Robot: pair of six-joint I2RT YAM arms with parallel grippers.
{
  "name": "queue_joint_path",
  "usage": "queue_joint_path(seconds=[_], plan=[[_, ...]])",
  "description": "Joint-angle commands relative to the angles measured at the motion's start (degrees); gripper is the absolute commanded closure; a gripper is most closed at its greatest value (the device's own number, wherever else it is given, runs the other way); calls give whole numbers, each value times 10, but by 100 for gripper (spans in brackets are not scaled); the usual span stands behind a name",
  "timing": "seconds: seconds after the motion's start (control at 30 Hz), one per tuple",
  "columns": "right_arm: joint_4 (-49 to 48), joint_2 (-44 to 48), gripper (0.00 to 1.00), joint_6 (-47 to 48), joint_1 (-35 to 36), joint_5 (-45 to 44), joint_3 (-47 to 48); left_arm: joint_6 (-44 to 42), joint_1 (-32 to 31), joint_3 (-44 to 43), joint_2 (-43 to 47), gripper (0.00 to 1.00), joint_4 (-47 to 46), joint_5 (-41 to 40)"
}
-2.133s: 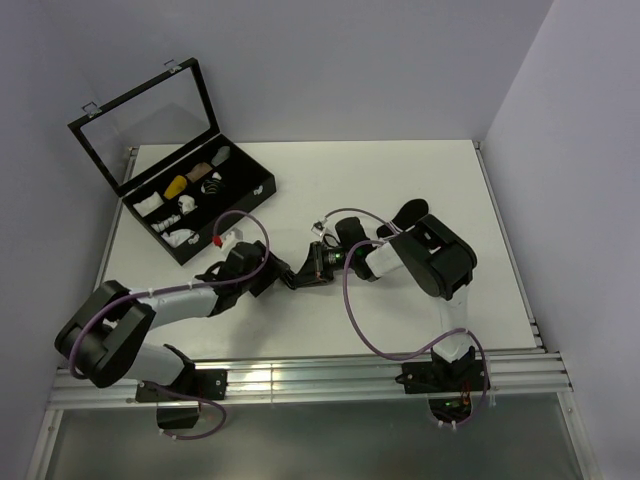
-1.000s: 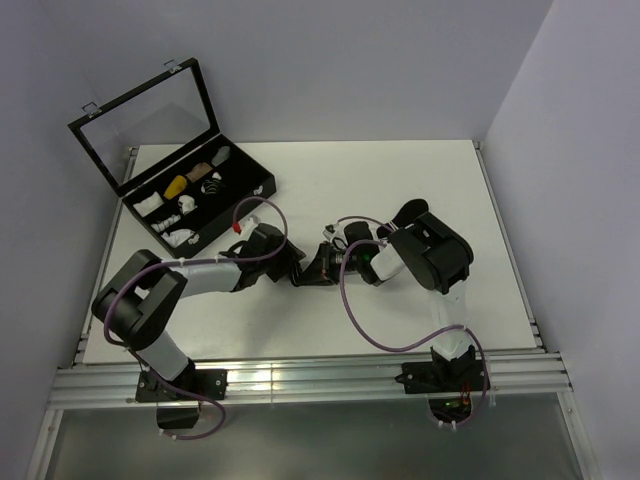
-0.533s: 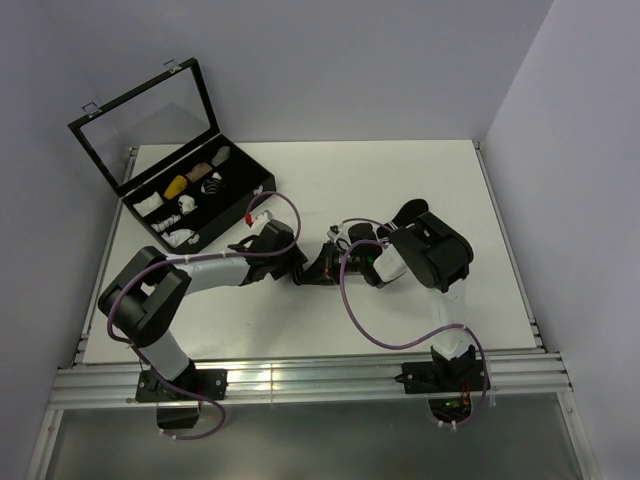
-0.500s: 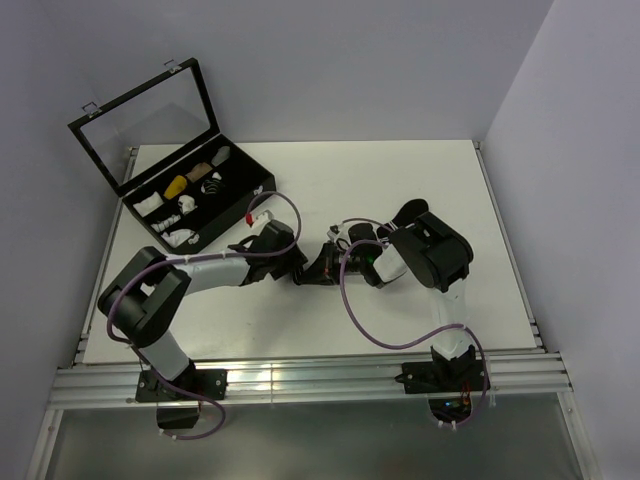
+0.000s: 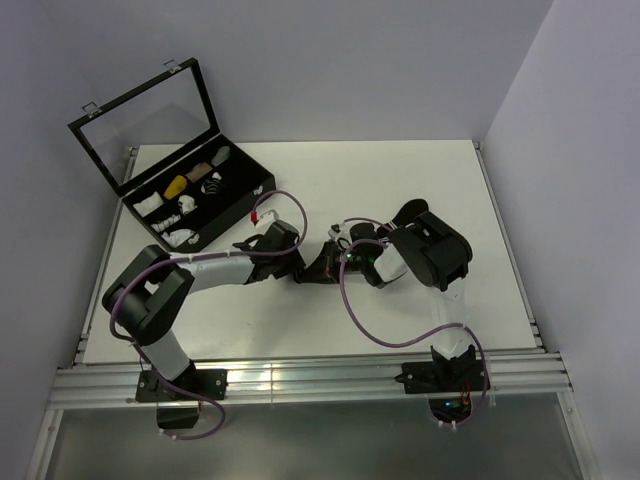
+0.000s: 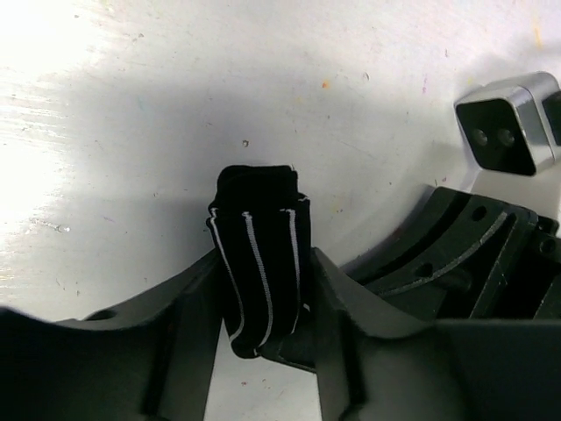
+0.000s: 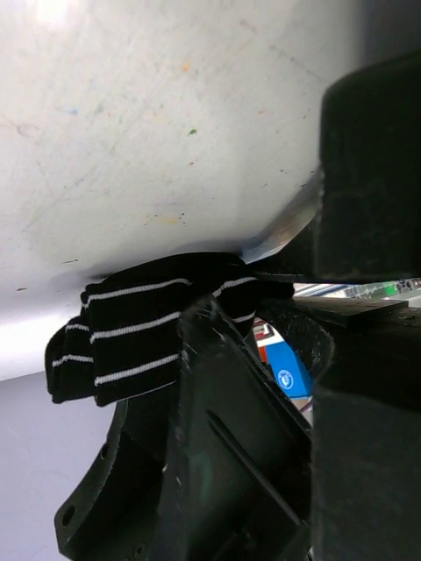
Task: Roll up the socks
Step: Roll the sock at the center of the board, then pick up the sock at the center of the board, then place the sock in the storage box.
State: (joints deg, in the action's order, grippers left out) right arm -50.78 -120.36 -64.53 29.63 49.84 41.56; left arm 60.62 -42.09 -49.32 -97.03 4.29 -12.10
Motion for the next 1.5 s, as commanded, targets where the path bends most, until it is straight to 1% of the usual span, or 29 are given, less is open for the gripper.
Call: queue_joint_path(seconds=[0.0, 0.03, 0.1, 0.13, 0.17, 0.2, 0.23, 0.27, 0.3, 0.33, 0.4, 0.43, 0.47, 0.5, 0.53, 0.57, 0.63, 0.67, 0.7, 0.77, 0.83, 0.87, 0.9, 0.93, 1.0, 1.07, 1.27, 1.37, 1.47], plan=[[7, -9, 98, 4, -8, -30, -12, -17, -10, 27, -58, 56, 144, 6], [12, -6, 94, 14, -8, -32, -13, -16, -10, 23, -62, 64, 146, 3], [31, 6, 88, 27, -8, -41, -17, -16, -11, 18, -66, 73, 153, 0], [44, 26, 80, 48, -8, -45, -19, -16, -11, 12, -68, 84, 154, -4], [74, 40, 76, 62, -8, -56, -25, -17, -11, 11, -69, 89, 160, -7], [95, 56, 69, 77, -8, -66, -28, -20, -12, 8, -69, 96, 164, -11], [122, 97, 67, 113, -8, -76, -29, -21, -12, -1, -69, 100, 169, -16], [185, 118, 65, 135, -8, -104, -32, -23, -12, -4, -69, 100, 174, -29], [220, 144, 62, 158, -8, -121, -32, -27, -12, -9, -69, 100, 186, -36], [295, 194, 60, 203, -8, -140, -31, -28, -12, -20, -66, 100, 195, -57], [363, 252, 56, 244, -8, -207, -29, -34, -12, -31, -63, 100, 207, -72], [424, 309, 52, 276, -8, -234, -29, -41, -12, -42, -62, 100, 220, -79], [453, 337, 50, 289, -8, -257, -27, -44, -12, -48, -61, 100, 224, -92], [479, 362, 48, 299, -8, -301, -27, -53, -12, -54, -59, 100, 230, -98], [503, 393, 46, 318, -8, -322, -26, -59, -11, -67, -55, 100, 238, -103], [554, 445, 46, 327, -8, -344, -23, -63, -12, -75, -54, 100, 245, -111], [600, 499, 43, 347, -8, -401, -17, -75, -11, -100, -47, 100, 268, -132], [643, 522, 42, 354, -8, -419, -6, -80, -10, -108, -42, 100, 275, -139], [661, 569, 41, 367, -8, -434, -1, -91, -10, -116, -39, 100, 280, -152], [711, 612, 38, 380, -8, -476, 14, -106, -6, -140, -26, 100, 293, -162], [732, 669, 33, 385, -8, -498, 20, -131, 7, -162, -15, 100, 294, -166], [748, 687, 30, 385, -8, -525, 25, -140, 14, -169, -11, 100, 292, -162], [753, 703, 24, 386, -8, -534, 26, -160, 21, -176, -10, 100, 292, -157], [758, 738, 21, 386, -8, -543, 29, -168, 37, -191, -5, 100, 292, -150], [769, 770, 13, 392, -8, -562, 38, -196, 53, -211, -2, 100, 295, -148], [774, 810, 11, 407, -8, -574, 49, -218, 75, -241, 1, 100, 298, -147], [776, 878, 6, 444, -9, -635, 72, -329, 154, -326, 17, 100, 287, -116], [772, 888, 6, 458, -8, -648, 81, -388, 193, -365, 17, 100, 271, -98], [768, 888, 6, 471, -8, -661, 88, -433, 234, -406, -1, 100, 265, -52]])
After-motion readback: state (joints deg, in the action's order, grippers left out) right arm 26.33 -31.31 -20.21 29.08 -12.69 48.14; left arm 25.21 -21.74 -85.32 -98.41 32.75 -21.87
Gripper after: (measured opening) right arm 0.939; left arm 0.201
